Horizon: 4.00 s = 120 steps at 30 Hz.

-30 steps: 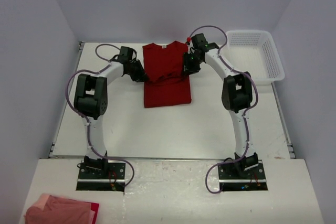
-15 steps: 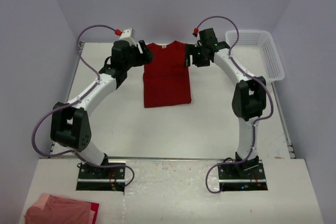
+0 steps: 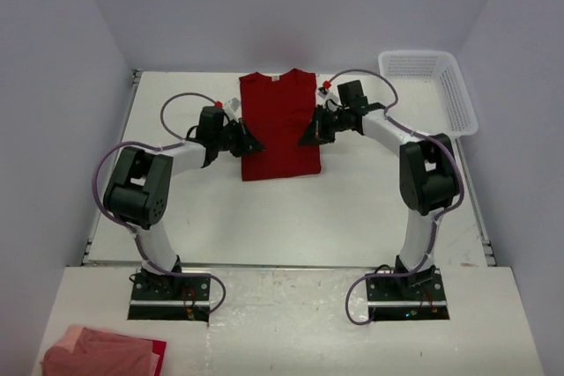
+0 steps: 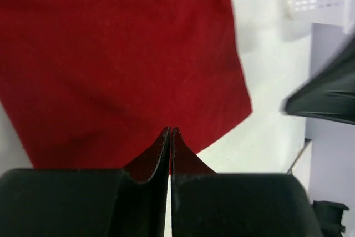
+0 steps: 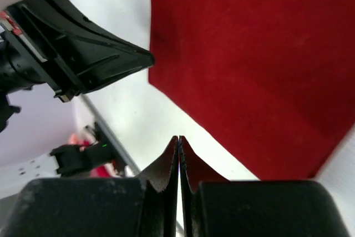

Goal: Fold and stack the t-shirts
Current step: Fold the folded rectangular tshirt in 1/3 of the way, then grab one side of the 2/3 rectangular tshirt with both arms

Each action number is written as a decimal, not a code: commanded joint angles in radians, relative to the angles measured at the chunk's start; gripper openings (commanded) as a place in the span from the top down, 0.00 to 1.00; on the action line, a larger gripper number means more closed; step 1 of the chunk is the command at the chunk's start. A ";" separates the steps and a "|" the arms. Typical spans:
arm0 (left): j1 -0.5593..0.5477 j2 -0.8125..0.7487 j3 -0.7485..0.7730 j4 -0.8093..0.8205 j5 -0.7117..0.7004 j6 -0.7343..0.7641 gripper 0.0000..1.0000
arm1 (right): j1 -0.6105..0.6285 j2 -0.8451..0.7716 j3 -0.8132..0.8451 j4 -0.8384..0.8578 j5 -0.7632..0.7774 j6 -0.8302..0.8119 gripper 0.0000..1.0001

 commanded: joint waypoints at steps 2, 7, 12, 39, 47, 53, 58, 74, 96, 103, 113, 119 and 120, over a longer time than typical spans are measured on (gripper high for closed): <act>0.030 -0.039 -0.015 0.303 0.176 -0.068 1.00 | 0.002 0.069 -0.059 0.227 -0.301 0.137 1.00; 0.042 0.003 -0.012 0.415 0.232 -0.088 1.00 | 0.002 0.175 -0.042 0.269 -0.383 0.182 1.00; 0.047 0.144 0.068 0.396 0.243 -0.113 1.00 | 0.002 0.236 -0.039 0.256 -0.372 0.202 1.00; 0.055 0.251 0.154 0.007 0.035 0.022 1.00 | 0.094 0.302 0.021 -0.222 0.125 0.105 1.00; 0.052 0.235 0.082 -0.042 -0.008 0.022 1.00 | 0.100 0.236 -0.103 -0.161 0.160 0.128 1.00; 0.042 0.186 -0.025 -0.029 -0.036 0.042 1.00 | 0.122 0.184 -0.216 -0.094 0.170 0.159 1.00; 0.032 0.144 -0.099 -0.009 -0.044 0.050 1.00 | 0.160 0.147 -0.316 -0.015 0.174 0.190 1.00; -0.077 -0.104 -0.421 0.051 -0.122 0.019 1.00 | 0.350 -0.038 -0.715 0.273 0.216 0.389 1.00; -0.145 -0.565 -0.613 -0.075 -0.199 0.025 0.99 | 0.563 -0.369 -0.918 0.396 0.355 0.406 0.74; -0.149 -0.669 -0.474 -0.188 -0.182 0.080 0.71 | 0.752 -0.624 -0.696 0.008 0.633 0.364 0.60; -0.151 -0.812 -0.316 -0.580 -0.267 0.041 0.50 | 0.726 -0.920 -0.750 -0.222 0.779 0.398 0.26; -0.151 -0.877 -0.308 -0.757 -0.315 0.011 0.49 | 0.631 -0.988 -0.964 -0.017 0.697 0.417 0.26; -0.151 -0.885 -0.305 -0.780 -0.308 0.008 0.49 | 0.616 -0.988 -0.994 0.004 0.688 0.412 0.26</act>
